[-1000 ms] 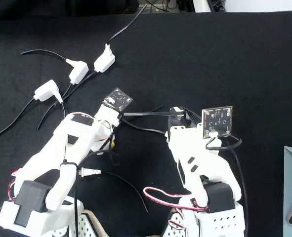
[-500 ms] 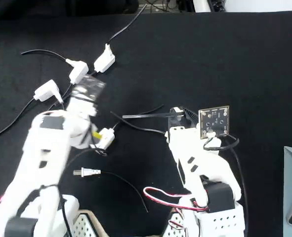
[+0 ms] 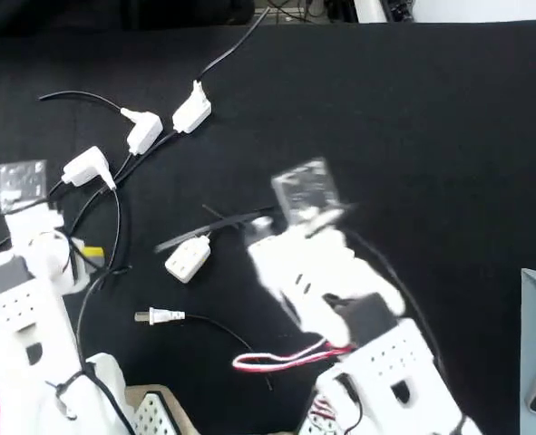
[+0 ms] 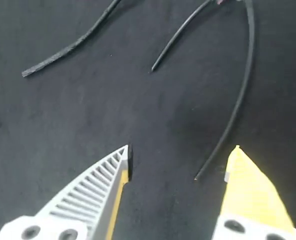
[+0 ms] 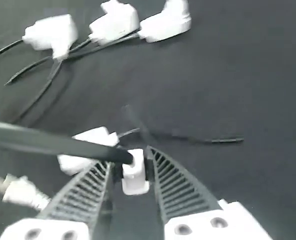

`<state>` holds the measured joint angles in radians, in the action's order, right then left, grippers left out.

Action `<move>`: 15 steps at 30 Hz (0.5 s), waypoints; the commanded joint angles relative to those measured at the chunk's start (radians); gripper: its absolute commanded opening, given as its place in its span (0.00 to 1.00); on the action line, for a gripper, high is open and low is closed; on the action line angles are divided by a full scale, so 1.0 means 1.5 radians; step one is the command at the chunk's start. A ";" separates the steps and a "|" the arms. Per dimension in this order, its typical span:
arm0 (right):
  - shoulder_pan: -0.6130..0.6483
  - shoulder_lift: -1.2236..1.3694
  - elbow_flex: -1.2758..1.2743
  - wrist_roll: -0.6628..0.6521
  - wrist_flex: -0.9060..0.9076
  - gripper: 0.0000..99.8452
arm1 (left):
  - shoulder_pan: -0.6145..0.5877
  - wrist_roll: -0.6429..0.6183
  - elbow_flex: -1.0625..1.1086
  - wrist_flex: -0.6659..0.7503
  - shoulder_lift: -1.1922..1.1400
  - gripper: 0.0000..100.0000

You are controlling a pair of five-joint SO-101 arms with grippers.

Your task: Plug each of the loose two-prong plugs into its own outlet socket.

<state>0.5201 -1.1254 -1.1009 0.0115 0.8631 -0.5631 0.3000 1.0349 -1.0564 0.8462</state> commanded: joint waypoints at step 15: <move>0.237 0.347 0.117 -0.007 -0.181 0.01 | -0.035 -0.042 0.197 0.096 0.163 0.30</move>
<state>0.8347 -0.6452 -0.9904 0.0115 0.6483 -0.6091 0.2447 1.3234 -0.9275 1.0457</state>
